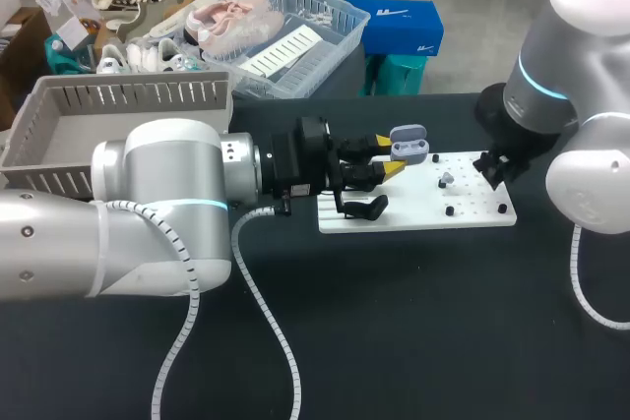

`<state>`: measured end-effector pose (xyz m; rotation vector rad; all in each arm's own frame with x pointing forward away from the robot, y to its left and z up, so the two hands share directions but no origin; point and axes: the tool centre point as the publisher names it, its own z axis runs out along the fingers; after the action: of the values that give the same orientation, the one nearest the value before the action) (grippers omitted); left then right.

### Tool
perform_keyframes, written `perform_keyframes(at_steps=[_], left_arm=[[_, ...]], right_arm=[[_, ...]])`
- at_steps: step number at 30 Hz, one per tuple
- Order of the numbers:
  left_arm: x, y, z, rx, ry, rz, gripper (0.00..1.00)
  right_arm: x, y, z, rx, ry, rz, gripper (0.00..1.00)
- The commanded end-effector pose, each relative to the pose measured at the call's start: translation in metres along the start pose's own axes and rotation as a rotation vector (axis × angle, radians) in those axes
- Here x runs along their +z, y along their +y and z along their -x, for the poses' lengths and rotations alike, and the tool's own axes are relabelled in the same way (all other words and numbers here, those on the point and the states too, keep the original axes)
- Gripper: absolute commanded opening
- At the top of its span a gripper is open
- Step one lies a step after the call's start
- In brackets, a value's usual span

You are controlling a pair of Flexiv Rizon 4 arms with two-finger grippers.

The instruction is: Pick up each earbud case from the left stands, insert the matching earbuds, close the lid, and place the case in the box.

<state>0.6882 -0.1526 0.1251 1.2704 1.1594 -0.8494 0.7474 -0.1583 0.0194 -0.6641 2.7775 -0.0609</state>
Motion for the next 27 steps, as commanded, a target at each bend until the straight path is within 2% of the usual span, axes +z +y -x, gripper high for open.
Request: perform_keyframes(at_steps=[1, 9, 17, 23, 25, 27], left_arm=[[0.001, -0.001, -0.001, 0.001, -0.002, 0.006, 0.0], [0.001, -0.001, -0.001, 0.001, -0.002, 0.006, 0.0], [0.001, -0.001, -0.001, 0.001, -0.002, 0.006, 0.0], [0.001, -0.001, -0.001, 0.001, -0.002, 0.006, 0.0], [0.001, -0.001, -0.001, 0.001, -0.002, 0.006, 0.0], [0.001, -0.001, -0.001, 0.001, -0.002, 0.006, 0.0]], right_arm=[[0.0, 0.0, 0.0, 0.002, -0.001, -0.001, 0.27], [0.0, -0.001, 0.001, 0.008, 0.0, 0.002, 0.2], [0.001, -0.001, 0.001, 0.012, 0.004, 0.006, 0.0], [0.0, 0.0, -0.001, 0.011, 0.007, 0.009, 0.0], [-0.003, 0.002, -0.002, -0.005, 0.043, -0.026, 0.0], [-0.009, 0.004, -0.003, -0.009, 0.031, -0.023, 0.0]])
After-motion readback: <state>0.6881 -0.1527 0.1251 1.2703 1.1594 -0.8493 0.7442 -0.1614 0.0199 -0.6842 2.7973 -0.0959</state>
